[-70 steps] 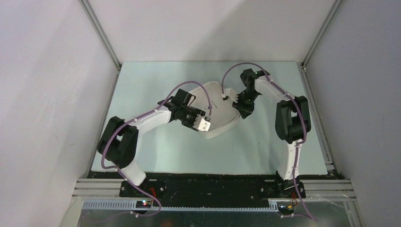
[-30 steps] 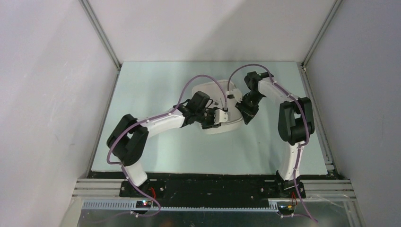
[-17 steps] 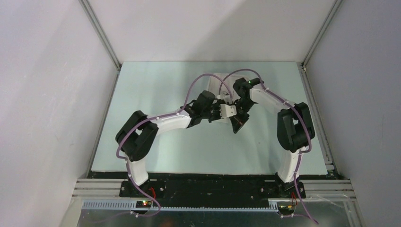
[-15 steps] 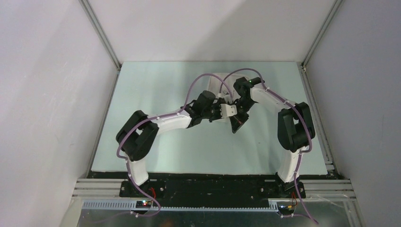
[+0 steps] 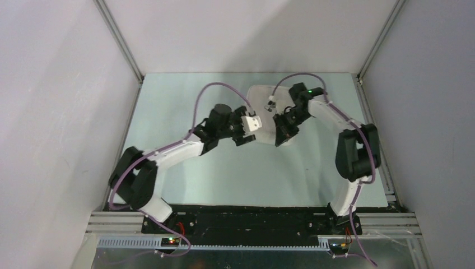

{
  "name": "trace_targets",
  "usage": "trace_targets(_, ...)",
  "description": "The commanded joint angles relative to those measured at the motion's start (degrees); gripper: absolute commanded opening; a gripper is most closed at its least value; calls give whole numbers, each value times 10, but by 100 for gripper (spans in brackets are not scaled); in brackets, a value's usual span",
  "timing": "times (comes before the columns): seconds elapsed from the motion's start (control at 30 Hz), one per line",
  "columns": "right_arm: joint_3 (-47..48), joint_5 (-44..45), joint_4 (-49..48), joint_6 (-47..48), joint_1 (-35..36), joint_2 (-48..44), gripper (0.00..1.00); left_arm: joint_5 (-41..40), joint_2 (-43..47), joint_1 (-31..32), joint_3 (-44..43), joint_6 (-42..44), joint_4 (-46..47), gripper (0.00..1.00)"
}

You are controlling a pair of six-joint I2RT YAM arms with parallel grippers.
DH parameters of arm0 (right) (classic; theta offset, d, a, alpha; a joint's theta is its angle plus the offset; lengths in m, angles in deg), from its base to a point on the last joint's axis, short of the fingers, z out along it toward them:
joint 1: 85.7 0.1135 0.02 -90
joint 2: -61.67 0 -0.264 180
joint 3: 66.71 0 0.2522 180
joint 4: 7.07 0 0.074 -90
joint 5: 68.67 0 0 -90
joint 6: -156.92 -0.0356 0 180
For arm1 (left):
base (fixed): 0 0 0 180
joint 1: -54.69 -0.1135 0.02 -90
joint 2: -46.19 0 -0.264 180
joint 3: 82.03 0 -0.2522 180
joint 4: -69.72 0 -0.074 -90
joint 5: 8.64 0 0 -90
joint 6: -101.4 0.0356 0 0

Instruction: Organize the medicine kit

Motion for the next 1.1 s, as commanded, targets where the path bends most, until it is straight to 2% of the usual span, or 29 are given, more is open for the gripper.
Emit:
trace_targets(0.0, -38, -16, -82, -3, -59, -123, 23, 23, 86, -37, -9, -36, 10, 88)
trace_targets(0.03, -47, -5, -95, -2, -72, -143, 28, 19, 87, -41, -19, -46, 8, 94)
trace_targets(0.1, -53, 27, -139, -26, -93, -157, 44, 0, 76, -59, -54, -96, -4, 99)
trace_targets(0.13, -54, 34, -180, -66, -104, -157, 55, -2, 54, -78, -73, -148, -15, 99)
trace_targets(0.2, -42, 40, -230, -143, -150, -125, 63, 19, 1, -115, -151, -246, -78, 100)
trace_targets(0.23, -34, 50, -250, -189, -159, -114, 64, 26, -19, -126, -207, -324, -116, 100)
trace_targets(0.27, -20, 58, -259, -207, -171, -90, 76, 50, -58, -151, -230, -361, -130, 100)
trace_targets(0.3, -15, 80, -274, -226, -174, -80, 81, 66, -74, -164, -267, -433, -143, 100)
trace_targets(0.33, 2, 92, -277, -231, -176, -57, 87, 93, -103, -185, -282, -469, -145, 100)
trace_targets(0.4, 35, 118, -274, -244, -177, -17, 90, 126, -138, -214, -313, -557, -148, 100)
trace_targets(0.47, 66, 149, -272, -266, -177, 23, 88, 153, -162, -237, -326, -612, -148, 100)
trace_targets(0.57, 99, 176, -283, -285, -176, 66, 80, 154, -148, -252, -303, -593, -148, 100)
trace_targets(0.77, 145, 93, -298, -216, -159, 140, 58, 160, -99, -283, -248, -586, -149, 100)
trace_targets(0.83, 147, 36, -296, -173, -149, 146, 50, 156, -80, -292, -229, -576, -151, 100)
trace_targets(0.87, 149, 12, -282, -123, -144, 148, 48, 154, -73, -294, -216, -567, -154, 100)
trace_targets(1.07, 195, -47, -193, 71, -78, 184, 36, 134, 7, -299, -146, -507, -162, 100)
